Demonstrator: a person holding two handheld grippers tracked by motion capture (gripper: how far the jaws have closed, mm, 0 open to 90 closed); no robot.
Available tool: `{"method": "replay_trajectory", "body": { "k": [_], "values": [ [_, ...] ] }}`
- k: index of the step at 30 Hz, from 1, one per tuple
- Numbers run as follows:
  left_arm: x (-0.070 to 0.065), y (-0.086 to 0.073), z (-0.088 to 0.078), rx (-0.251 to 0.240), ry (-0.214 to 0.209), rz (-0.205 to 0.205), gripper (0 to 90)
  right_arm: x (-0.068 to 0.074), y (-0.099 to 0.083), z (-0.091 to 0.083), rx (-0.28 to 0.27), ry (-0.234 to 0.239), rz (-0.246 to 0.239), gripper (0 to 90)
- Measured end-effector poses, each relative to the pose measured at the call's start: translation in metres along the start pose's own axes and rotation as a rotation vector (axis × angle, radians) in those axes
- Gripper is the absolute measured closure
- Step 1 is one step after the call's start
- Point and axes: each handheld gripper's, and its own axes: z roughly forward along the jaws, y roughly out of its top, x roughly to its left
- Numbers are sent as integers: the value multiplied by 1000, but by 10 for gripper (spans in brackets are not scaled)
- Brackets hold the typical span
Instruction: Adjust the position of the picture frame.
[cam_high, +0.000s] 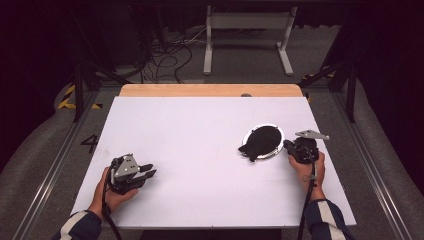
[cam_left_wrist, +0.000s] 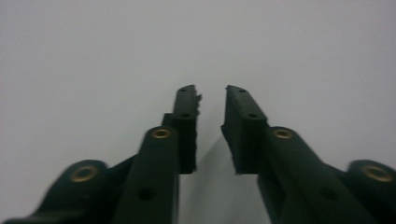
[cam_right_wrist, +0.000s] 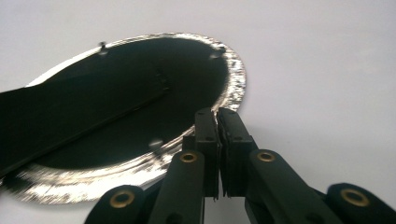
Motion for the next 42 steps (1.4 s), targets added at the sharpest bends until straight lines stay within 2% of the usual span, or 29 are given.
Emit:
{"method": "replay_trajectory", "body": {
  "k": [1,2,3,5,7,8,9,12,14,16,18,22,24,26,30,32,42],
  "values": [
    [0,0,0,0,0,0,852,-3,1,3,4,-11,2,886],
    [1,0,0,-3,-6,-7,852,-3,1,3,4,-11,2,886],
    [3,0,0,-7,-16,-5,897,-6,2,9,10,-43,-27,896],
    [3,0,1,-3,-15,-8,899,-7,3,14,33,-54,-40,900],
    [4,1,1,0,-17,-1,899,-8,5,16,37,-44,-36,900],
    [4,1,2,0,-20,-3,899,-9,7,17,19,-17,-28,900],
    [5,2,3,1,-19,-1,899,-10,10,19,14,-14,-16,900],
    [6,4,6,-2,-19,-5,899,-10,12,26,29,-35,-50,900],
    [7,6,8,-3,-19,-6,898,-9,13,27,40,-21,-64,900],
    [8,9,11,-3,-22,-8,897,-8,13,27,41,15,-85,900],
    [8,12,14,-2,-21,-5,898,-3,13,28,45,23,-109,900],
    [7,17,20,4,-32,0,898,6,14,30,47,48,-120,900],
    [7,20,22,2,-34,-1,887,13,15,31,50,81,-133,900],
    [8,21,23,0,-37,-3,882,16,15,31,52,93,-140,900],
    [8,24,25,2,-39,6,876,33,17,31,71,141,-190,900],
    [7,24,25,2,-41,4,876,36,17,31,73,145,-199,900],
    [10,26,29,15,-39,0,881,67,19,35,65,189,-284,900]
  ]
}}
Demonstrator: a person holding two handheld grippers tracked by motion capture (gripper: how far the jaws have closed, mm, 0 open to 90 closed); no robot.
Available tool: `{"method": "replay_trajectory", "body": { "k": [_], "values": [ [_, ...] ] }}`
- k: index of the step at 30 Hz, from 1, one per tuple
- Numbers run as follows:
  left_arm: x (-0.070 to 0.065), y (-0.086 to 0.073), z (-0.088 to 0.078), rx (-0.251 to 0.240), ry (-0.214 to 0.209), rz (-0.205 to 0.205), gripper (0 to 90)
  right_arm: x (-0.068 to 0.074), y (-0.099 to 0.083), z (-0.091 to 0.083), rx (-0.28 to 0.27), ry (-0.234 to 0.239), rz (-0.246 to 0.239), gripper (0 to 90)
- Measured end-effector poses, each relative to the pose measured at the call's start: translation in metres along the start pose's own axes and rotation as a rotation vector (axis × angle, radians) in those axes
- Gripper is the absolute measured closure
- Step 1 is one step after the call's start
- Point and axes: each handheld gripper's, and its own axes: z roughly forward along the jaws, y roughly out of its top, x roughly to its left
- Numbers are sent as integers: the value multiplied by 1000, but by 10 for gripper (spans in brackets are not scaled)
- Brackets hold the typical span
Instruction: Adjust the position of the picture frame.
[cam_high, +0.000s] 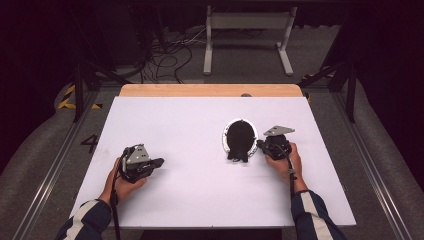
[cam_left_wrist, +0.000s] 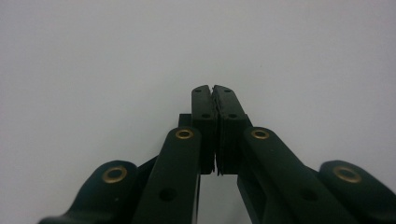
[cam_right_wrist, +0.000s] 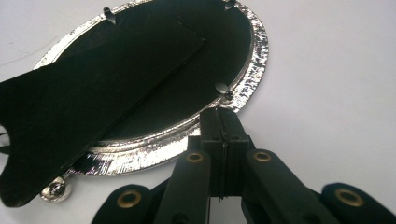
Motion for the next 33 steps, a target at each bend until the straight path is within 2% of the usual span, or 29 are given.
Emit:
{"method": "replay_trajectory", "body": {
  "k": [2,6,10,13,14,16,17,20,24,26,28,29,30,32,33],
  "values": [
    [0,4,3,-11,-6,-7,879,7,2,1,2,13,-18,900],
    [-3,7,9,-9,-16,-3,869,16,2,-1,-12,10,-45,900],
    [-6,11,11,-12,-26,3,867,24,1,-5,-29,72,-52,900],
    [-7,14,13,-17,-34,-1,865,33,2,-7,-28,78,-78,900],
    [-9,16,15,-21,-37,2,862,36,2,-8,-24,67,-88,900],
    [-11,17,16,-18,-42,6,862,38,1,-10,-29,60,-91,900],
    [-13,18,18,-16,-47,17,862,39,-1,-16,-44,85,-71,900],
    [-14,19,19,-10,-48,20,853,42,-2,-22,-57,104,-65,900],
    [-13,17,16,-15,-45,19,839,51,-1,-27,-63,126,-56,816],
    [-13,16,13,-25,-43,14,837,55,0,-26,-57,103,-72,785],
    [-12,15,9,-35,-40,7,836,50,2,-26,-52,50,-66,824],
    [-12,15,7,-41,-40,10,836,46,2,-25,-52,35,-51,844],
    [-12,14,6,-45,-39,8,836,37,3,-23,-56,5,-14,878],
    [-10,13,4,-50,-39,2,836,22,3,-17,-57,-18,51,900],
    [-10,13,4,-51,-39,-2,836,17,4,-13,-41,-44,48,900]
  ]
}}
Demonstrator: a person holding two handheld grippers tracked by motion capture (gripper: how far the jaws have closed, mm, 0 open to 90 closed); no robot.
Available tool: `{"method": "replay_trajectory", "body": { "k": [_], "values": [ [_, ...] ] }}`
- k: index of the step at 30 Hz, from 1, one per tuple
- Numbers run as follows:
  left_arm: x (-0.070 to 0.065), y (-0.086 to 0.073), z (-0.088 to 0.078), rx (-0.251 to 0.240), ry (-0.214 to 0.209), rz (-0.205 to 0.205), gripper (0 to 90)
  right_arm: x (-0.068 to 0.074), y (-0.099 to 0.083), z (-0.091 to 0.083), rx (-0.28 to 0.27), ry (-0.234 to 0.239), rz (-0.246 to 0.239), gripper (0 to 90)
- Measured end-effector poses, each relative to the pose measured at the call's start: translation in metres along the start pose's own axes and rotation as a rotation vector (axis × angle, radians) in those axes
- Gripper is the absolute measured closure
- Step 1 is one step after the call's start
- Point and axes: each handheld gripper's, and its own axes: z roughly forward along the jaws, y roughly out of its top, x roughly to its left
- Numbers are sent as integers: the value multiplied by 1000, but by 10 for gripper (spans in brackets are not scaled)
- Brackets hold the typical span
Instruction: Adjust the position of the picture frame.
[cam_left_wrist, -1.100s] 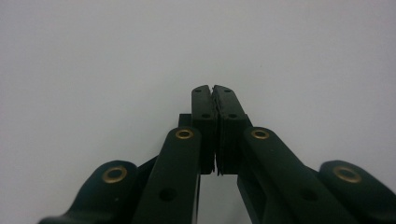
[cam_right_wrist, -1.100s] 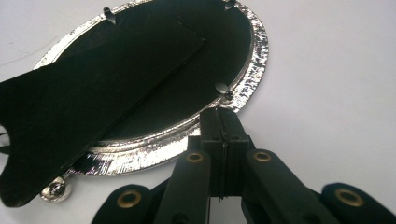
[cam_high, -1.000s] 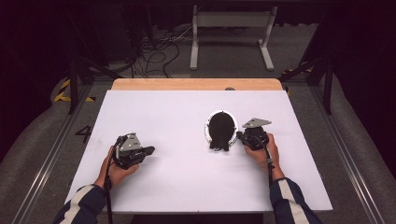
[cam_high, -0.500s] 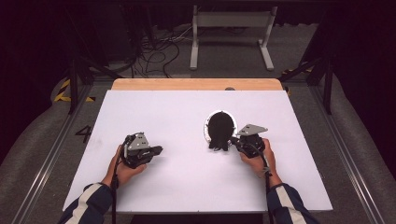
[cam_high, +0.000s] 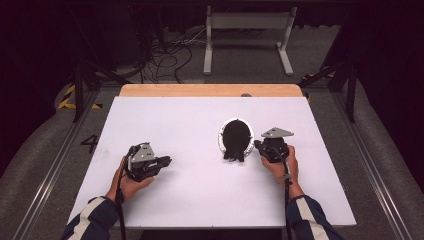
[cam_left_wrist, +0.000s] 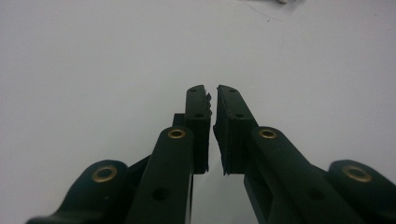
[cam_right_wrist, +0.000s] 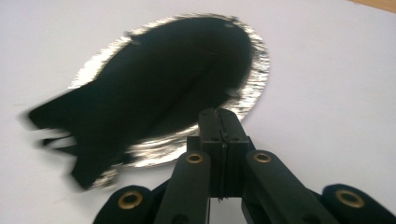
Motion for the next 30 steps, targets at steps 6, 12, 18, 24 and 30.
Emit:
{"method": "replay_trajectory", "body": {
  "k": [6,12,18,24,30],
  "values": [
    [3,0,4,-1,-2,-17,839,-19,3,26,31,-70,30,900],
    [4,-1,8,13,-8,-17,839,-33,22,37,65,-44,87,900],
    [5,-1,8,12,-15,-19,840,-36,31,54,66,-27,78,900],
    [7,-1,12,14,-17,-43,836,-38,35,61,61,-29,34,900],
    [11,3,19,19,-17,-45,837,-38,37,60,85,40,-1,900]
  ]
}}
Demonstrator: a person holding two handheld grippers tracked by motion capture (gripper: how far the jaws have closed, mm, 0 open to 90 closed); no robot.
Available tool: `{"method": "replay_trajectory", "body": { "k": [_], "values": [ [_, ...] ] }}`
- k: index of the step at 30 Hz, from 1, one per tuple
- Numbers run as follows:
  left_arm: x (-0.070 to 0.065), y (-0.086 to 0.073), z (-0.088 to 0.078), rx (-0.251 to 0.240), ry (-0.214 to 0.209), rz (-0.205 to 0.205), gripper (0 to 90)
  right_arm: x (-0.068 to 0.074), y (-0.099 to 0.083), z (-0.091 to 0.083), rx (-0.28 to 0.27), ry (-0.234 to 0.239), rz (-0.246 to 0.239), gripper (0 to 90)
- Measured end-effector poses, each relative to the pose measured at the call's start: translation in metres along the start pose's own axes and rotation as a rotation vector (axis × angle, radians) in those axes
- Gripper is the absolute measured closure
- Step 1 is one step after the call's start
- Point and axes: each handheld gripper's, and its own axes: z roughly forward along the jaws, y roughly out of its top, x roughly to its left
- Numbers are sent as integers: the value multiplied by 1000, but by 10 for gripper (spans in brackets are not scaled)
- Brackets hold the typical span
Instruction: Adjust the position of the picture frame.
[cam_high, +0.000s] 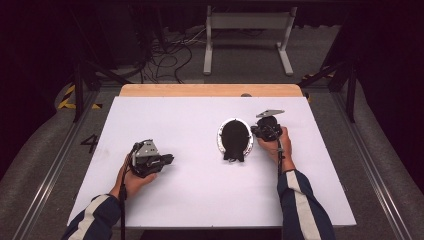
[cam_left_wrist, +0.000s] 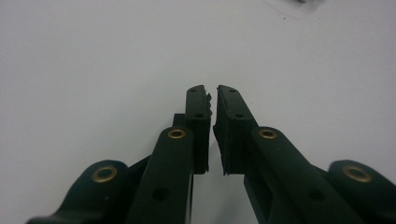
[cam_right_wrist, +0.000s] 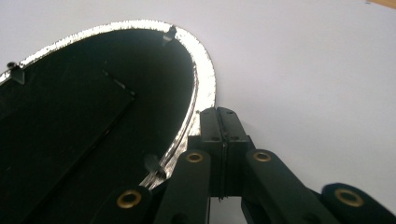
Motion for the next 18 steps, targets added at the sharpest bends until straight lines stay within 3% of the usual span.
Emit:
{"method": "replay_trajectory", "body": {
  "k": [2,10,18],
  "values": [
    [1,3,3,3,2,3,838,5,2,1,11,-1,-35,900],
    [-3,12,19,32,-7,55,845,16,1,-1,14,38,-48,900],
    [-4,12,17,35,-2,53,841,44,-3,-11,45,45,-98,900]
  ]
}}
